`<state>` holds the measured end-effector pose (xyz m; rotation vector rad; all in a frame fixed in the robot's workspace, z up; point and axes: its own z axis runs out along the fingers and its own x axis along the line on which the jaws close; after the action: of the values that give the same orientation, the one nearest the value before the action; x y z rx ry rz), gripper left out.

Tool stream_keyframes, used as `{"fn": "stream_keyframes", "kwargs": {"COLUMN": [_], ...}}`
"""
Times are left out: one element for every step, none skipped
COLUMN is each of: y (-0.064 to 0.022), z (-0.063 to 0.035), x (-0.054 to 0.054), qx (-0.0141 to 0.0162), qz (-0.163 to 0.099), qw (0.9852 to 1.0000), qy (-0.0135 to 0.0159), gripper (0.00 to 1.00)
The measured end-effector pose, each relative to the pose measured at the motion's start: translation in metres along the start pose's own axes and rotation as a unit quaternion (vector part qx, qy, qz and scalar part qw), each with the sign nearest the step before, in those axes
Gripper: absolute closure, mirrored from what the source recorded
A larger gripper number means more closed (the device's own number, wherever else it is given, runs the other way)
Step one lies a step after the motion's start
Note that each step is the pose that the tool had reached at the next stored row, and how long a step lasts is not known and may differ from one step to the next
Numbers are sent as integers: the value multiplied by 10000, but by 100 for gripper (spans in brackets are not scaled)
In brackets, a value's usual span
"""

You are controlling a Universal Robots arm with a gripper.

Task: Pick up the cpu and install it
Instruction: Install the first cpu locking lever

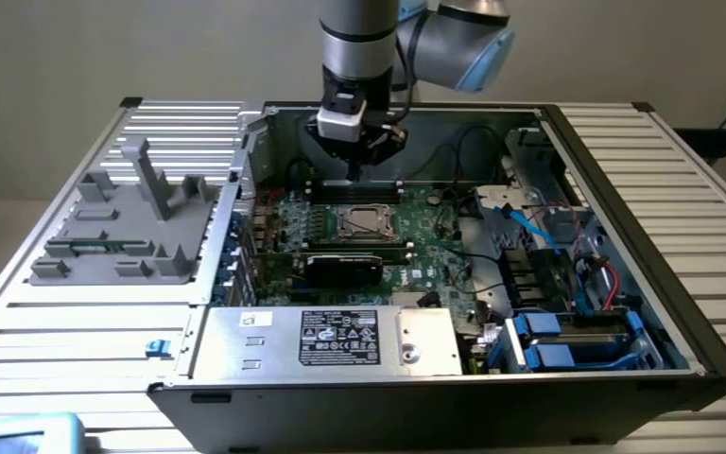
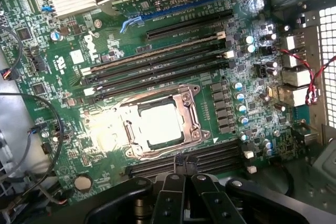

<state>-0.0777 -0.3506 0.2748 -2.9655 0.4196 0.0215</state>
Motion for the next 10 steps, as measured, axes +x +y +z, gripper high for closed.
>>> {"fn": "stream_keyframes", "kwargs": {"y": [-4,-8,-13,-16,-20,-23,-25,-28,-31,-33], "z": [-10,-22,-33,-38,-48,-54,-60,-69,-89,-101], "x": [8,17,27,35,43,51,56,61,62,62], "qx": [-26,-51,-76,-97,-121,-147,-175,-203,-220,-237], "qz": [4,7,12,17,22,29,35,40,29,13], "qw": [10000,10000,10000,9999,9998,9997,9996,9995,9994,9994], "qy": [-19,-38,-63,-92,-127,-167,-212,-243,-248,-245], "gripper": [89,89,89,89,89,89,89,89,89,89]}}
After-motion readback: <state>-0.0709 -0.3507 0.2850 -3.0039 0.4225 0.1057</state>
